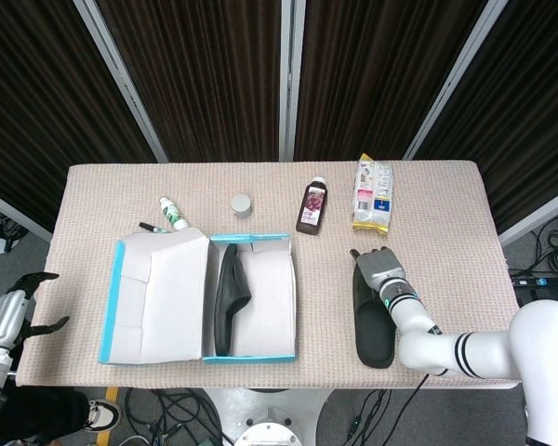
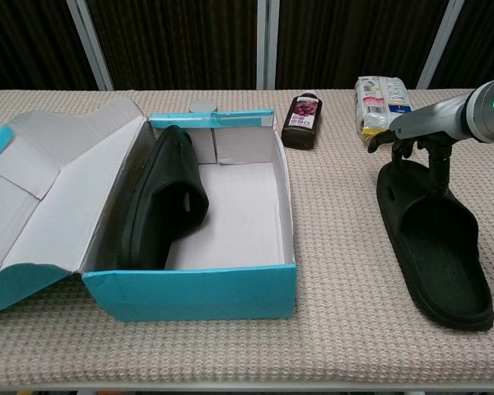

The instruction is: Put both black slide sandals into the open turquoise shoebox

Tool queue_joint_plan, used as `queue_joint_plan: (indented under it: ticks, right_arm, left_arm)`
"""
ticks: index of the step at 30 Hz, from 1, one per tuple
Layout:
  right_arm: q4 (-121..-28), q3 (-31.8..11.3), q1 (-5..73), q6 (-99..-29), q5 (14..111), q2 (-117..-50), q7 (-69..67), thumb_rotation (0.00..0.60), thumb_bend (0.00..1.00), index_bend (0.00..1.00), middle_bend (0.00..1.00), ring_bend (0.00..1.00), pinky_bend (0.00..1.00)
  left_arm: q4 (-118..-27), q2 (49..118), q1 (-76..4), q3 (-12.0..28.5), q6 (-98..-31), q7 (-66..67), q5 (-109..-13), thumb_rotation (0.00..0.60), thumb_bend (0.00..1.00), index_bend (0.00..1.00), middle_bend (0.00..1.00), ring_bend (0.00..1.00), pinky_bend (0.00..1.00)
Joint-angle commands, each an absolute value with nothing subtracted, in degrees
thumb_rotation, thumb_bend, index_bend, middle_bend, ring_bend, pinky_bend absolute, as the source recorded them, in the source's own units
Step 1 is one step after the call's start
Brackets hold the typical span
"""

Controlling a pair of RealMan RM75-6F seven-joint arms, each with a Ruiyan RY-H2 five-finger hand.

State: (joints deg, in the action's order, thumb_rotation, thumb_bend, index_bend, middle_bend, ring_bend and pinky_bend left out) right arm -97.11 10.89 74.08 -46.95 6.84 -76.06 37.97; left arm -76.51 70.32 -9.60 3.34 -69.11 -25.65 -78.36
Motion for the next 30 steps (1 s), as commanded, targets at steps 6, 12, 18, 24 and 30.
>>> queue_joint_plan:
  ticks: [6,12,18,24,30]
  right_arm:
    - [-98.47,9.42,72.12,-48.18,10.00,-74.66,36.91,0.600,0.10,0.00,0.48,0.24,0.21]
    - [-101.13,7.81,70.18,-47.83,13.68,-70.52,34.14,0.600,0.12,0.13,0.49,0.26,0.26]
    - [-103.20,4.66,66.42,-46.87,20.65,-65.82,27.83,0.600,0.12,0.20,0.49,0.27,0.29]
    - [-105.11,-0.27,60.58,-47.16,32.85,-61.60,18.28,0.600,0.13,0.25,0.50,0.29,0.32]
    - [-107.11,-5.42,55.95,-48.42,44.26,-58.29,9.42,0.600,0.13,0.27,0.51,0.30,0.34]
  left_arm:
    - [-76.75,70.23,-9.76,3.38,-68.67,-25.60,-78.15,0.600,0.17,0.24,0.20,0.13,0.24]
    - [-77.19,70.14,-9.96,3.43,-68.30,-25.21,-78.01,0.600,0.17,0.24,0.20,0.13,0.24]
    - [-77.77,69.93,-9.88,3.39,-68.38,-24.63,-77.87,0.600,0.17,0.24,0.20,0.13,0.24]
    - [-78.49,69.66,-10.00,3.53,-68.10,-24.06,-77.49,0.600,0.17,0.24,0.20,0.13,0.24]
    - [-79.11,69.54,-10.06,3.73,-68.20,-23.48,-77.25,0.600,0.17,0.24,0.20,0.13,0.24]
